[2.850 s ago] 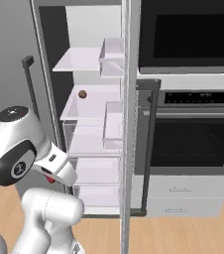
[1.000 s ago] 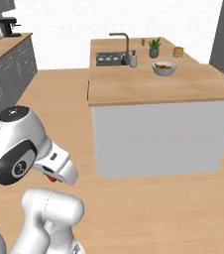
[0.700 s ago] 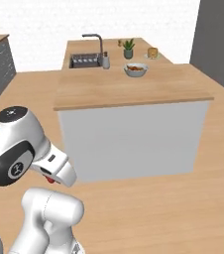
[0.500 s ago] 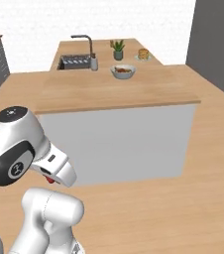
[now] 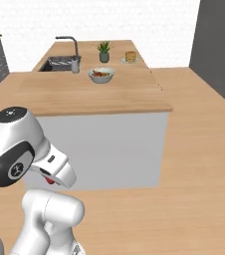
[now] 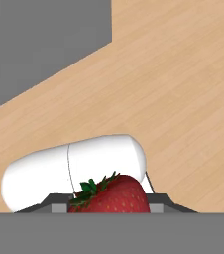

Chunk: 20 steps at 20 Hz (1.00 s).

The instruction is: Take the strawberry from the fridge and place it on top of the pancake, located on the dining counter.

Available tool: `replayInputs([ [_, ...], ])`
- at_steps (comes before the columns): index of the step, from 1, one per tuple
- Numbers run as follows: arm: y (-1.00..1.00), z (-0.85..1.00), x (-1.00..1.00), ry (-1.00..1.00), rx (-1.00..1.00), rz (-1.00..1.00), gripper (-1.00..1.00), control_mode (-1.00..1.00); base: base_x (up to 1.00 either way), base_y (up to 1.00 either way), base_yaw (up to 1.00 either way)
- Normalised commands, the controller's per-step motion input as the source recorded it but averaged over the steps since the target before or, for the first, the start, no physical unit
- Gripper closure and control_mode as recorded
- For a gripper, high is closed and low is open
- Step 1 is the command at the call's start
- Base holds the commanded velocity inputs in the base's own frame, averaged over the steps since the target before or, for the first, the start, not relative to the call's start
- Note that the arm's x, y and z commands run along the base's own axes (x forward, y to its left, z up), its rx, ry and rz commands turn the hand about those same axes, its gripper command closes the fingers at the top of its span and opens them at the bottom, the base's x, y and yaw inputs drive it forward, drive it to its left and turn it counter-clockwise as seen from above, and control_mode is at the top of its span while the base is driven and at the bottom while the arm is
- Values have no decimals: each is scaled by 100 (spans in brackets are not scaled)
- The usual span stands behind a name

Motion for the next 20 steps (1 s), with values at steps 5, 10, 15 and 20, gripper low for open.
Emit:
replayInputs([
  [5, 0, 0, 0, 0, 0, 0, 100, 100, 82, -100, 31],
  [10, 0, 0, 0, 0, 0, 0, 100, 100, 86, -100, 37],
  [15, 0, 0, 0, 0, 0, 0, 100, 100, 68, -100, 39],
  [20, 0, 0, 0, 0, 0, 0, 100, 100, 52, -100, 38],
])
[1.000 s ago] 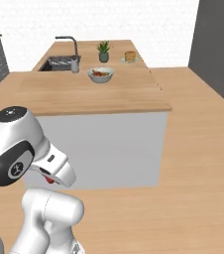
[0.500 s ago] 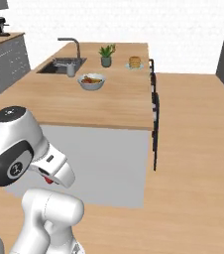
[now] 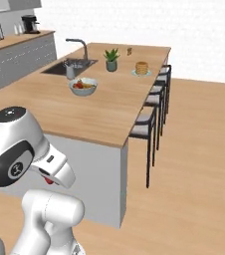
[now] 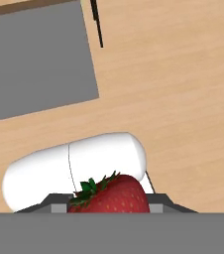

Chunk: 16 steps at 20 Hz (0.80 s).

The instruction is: Take the strawberry from the fridge and place it on top of the pancake, located on the dining counter.

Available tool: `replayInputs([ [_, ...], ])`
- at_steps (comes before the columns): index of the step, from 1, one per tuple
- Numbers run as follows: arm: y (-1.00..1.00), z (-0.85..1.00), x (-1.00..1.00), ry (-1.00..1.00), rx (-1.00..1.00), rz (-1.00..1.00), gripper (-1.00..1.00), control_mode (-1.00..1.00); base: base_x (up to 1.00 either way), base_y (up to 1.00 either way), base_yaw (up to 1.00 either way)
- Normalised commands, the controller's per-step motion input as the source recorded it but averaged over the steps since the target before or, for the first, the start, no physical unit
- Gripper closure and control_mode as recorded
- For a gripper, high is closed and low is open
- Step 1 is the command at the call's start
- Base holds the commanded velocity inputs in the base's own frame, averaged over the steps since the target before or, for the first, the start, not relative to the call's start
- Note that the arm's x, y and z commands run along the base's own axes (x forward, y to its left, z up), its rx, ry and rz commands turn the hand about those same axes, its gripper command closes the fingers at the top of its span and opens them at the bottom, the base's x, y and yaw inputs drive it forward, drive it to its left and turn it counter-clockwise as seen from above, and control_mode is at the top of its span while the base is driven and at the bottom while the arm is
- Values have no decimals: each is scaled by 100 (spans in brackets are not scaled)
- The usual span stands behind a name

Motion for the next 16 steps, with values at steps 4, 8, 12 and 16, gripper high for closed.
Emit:
replayInputs([
  [4, 0, 0, 0, 0, 0, 0, 100, 100, 4, -100, 35],
  [8, 0, 0, 0, 0, 0, 0, 100, 100, 18, -100, 35],
  [12, 0, 0, 0, 0, 0, 0, 100, 100, 40, -100, 37],
  [16, 0, 0, 0, 0, 0, 0, 100, 100, 57, -100, 30],
])
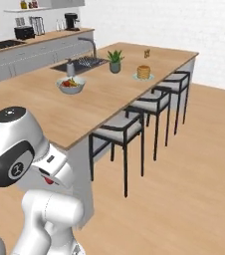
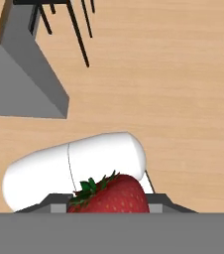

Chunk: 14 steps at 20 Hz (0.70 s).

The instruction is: Take the strawberry from the fridge and place it on top of the pancake, located on the dining counter.

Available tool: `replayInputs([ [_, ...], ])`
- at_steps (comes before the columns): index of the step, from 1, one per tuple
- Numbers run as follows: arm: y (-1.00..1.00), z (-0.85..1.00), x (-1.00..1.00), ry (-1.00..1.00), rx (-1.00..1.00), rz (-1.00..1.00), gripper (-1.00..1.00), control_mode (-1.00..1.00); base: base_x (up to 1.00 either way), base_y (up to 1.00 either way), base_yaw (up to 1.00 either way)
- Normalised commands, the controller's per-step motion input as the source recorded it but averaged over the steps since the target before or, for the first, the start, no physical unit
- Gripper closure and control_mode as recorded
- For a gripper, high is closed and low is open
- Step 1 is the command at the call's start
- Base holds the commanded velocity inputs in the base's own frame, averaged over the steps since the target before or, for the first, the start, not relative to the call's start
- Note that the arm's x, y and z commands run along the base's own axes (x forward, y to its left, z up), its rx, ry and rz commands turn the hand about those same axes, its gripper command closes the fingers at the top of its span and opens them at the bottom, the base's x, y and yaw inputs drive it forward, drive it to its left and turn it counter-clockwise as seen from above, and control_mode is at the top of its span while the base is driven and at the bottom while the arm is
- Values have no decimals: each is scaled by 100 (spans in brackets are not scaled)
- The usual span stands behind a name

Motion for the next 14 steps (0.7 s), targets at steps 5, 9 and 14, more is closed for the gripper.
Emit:
replayInputs([
  [5, 0, 0, 0, 0, 0, 0, 100, 100, 61, -100, 32],
  [9, 0, 0, 0, 0, 0, 0, 100, 100, 59, -100, 36],
  [14, 0, 0, 0, 0, 0, 0, 100, 100, 56, -100, 38],
])
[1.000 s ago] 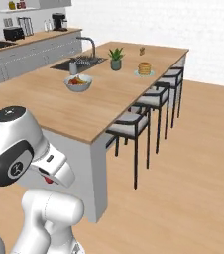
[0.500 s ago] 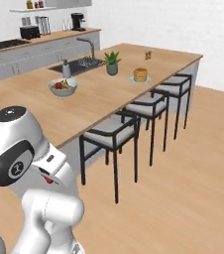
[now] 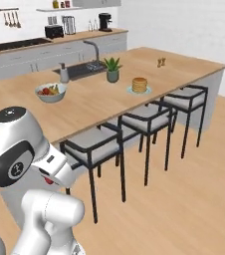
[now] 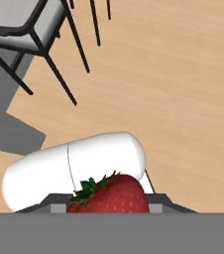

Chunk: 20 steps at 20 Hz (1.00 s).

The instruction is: Take the strawberry from the fridge and place it on top of the pancake, located on the dining counter.

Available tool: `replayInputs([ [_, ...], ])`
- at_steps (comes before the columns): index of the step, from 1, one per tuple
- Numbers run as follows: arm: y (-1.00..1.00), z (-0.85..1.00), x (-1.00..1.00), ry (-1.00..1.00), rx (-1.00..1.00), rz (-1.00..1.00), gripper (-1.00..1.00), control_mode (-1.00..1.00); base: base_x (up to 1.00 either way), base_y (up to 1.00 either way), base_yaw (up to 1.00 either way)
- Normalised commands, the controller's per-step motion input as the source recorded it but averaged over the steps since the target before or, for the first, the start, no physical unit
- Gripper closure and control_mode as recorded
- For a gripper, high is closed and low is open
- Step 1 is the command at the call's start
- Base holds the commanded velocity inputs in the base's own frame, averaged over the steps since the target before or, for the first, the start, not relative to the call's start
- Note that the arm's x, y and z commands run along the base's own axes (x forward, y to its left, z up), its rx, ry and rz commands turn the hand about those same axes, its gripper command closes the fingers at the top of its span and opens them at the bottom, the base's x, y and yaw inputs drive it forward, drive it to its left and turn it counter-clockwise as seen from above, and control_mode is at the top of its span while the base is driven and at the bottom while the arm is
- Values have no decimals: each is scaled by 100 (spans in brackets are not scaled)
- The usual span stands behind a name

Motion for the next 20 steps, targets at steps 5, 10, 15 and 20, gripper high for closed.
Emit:
replayInputs([
  [5, 0, 0, 0, 0, 0, 0, 100, 100, 47, -100, 43],
  [10, 0, 0, 0, 0, 0, 0, 100, 100, 29, -99, 55],
  [15, 0, 0, 0, 0, 0, 0, 100, 100, 9, -99, 61],
  [20, 0, 0, 0, 0, 0, 0, 100, 100, 1, -100, 53],
])
